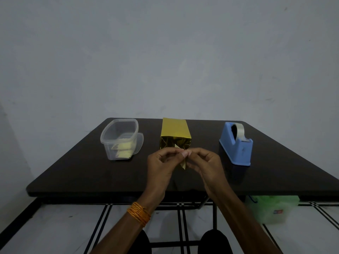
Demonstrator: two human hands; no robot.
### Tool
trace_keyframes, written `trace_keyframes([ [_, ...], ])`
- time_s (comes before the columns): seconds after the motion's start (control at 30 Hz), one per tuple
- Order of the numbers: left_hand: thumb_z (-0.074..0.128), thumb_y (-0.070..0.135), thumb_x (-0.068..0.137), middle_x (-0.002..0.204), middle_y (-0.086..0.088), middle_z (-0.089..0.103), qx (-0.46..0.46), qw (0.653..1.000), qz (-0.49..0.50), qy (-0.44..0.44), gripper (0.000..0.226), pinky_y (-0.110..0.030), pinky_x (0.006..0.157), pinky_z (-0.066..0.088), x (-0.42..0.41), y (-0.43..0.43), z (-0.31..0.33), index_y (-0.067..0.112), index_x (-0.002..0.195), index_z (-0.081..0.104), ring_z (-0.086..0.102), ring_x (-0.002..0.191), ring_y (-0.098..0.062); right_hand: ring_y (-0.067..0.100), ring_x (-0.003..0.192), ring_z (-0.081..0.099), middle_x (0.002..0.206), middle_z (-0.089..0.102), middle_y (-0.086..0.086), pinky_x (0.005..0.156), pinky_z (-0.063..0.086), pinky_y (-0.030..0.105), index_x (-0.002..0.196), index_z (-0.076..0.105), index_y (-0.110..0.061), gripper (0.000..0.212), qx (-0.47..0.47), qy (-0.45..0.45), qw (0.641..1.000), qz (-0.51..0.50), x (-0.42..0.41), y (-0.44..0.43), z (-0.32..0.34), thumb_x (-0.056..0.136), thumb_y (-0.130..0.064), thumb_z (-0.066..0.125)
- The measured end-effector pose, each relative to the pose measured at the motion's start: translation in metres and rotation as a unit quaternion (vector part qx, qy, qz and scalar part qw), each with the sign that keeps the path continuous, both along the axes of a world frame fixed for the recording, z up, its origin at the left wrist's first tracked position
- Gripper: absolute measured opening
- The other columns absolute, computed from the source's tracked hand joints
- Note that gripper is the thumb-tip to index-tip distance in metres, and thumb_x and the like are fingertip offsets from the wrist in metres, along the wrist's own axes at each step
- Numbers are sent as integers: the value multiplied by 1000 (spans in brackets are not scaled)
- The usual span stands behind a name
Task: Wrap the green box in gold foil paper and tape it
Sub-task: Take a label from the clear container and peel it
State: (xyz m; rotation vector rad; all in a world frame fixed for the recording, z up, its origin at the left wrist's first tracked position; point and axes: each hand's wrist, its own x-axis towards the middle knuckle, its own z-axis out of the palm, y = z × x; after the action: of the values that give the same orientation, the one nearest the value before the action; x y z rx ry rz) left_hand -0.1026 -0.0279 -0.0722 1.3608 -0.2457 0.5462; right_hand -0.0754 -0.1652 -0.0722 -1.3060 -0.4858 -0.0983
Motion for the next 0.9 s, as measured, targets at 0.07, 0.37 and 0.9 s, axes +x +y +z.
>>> trace_keyframes([
  [0.07, 76, 8, 80, 90, -8, 76, -4, 1000, 5, 0, 16, -22, 75, 55, 0, -1, 0, 2, 94, 75, 71, 90, -18, 23, 96, 71, 97, 75, 13, 81, 58, 28, 96, 73, -4, 13, -7, -9, 1000, -26, -1, 3, -2, 93, -8, 61],
  [0.37, 73, 6, 83, 91, -7, 76, -6, 1000, 0, 21, 13, -28, 80, 58, 1, 1, -1, 4, 95, 76, 72, 92, -20, 23, 95, 71, 96, 75, 11, 78, 58, 27, 97, 73, -7, 12, -15, -29, 998, -52, -1, 4, -5, 93, -7, 62],
  [0.9, 68, 1, 85, 98, -5, 76, -12, 1000, -20, 17, 19, -28, 86, 57, -2, 2, -2, 5, 102, 75, 70, 99, -18, 23, 95, 72, 96, 75, 12, 78, 58, 26, 97, 73, -4, 13, 4, -5, 999, -32, -3, 2, -1, 92, -7, 61],
])
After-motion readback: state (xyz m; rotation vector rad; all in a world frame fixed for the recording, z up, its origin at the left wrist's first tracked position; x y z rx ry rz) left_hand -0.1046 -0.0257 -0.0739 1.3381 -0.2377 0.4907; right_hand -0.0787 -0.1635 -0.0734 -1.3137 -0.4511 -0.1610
